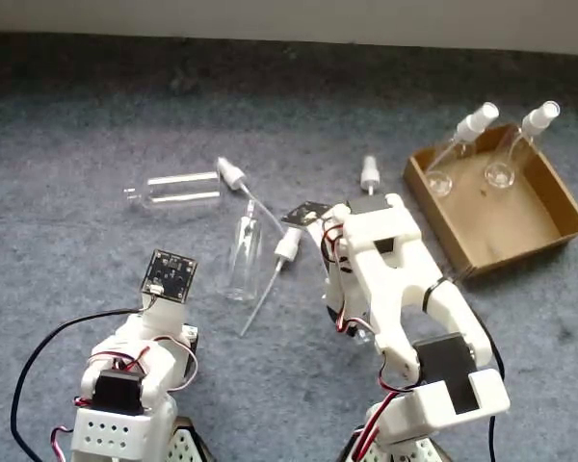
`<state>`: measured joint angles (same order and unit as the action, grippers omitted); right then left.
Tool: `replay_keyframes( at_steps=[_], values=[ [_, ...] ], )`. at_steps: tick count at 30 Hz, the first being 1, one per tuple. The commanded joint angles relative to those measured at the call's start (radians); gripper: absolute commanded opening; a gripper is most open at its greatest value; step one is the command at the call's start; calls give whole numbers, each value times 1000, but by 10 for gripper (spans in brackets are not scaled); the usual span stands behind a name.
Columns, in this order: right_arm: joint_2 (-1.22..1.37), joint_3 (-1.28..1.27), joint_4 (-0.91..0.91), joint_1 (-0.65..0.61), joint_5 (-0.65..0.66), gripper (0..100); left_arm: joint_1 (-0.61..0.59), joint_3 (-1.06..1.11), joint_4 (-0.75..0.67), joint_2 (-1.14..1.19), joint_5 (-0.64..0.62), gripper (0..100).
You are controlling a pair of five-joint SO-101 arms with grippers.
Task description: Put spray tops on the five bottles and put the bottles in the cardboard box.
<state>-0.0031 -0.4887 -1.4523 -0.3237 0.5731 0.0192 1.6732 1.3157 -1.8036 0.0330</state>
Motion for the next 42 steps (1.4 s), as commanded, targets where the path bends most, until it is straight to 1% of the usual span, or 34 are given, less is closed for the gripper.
replay_keyframes(
  at_steps=[1,8,14,18,21,23,28,30,35,42],
  values=[
    [-15,27,-12,-7,12,368,13,22,3,-7,9,5],
    [-18,30,-19,-13,12,368,13,22,3,-7,9,5],
    [-102,156,-165,-13,5,368,13,22,3,-7,9,5],
    [-150,263,-188,-13,-118,368,13,22,3,-7,9,5],
    [-153,321,-188,-18,-183,368,13,22,3,-7,9,5],
    [-153,340,-183,-44,-216,368,13,22,3,-7,9,5],
    [-147,346,-165,-159,-298,368,13,22,3,-7,9,5],
    [-116,346,-137,-182,-328,368,13,22,3,-7,9,5],
    [27,349,-77,-183,-377,368,13,22,3,-7,9,5],
    [122,348,-13,-182,-384,368,13,22,3,-7,9,5]
  ],
)
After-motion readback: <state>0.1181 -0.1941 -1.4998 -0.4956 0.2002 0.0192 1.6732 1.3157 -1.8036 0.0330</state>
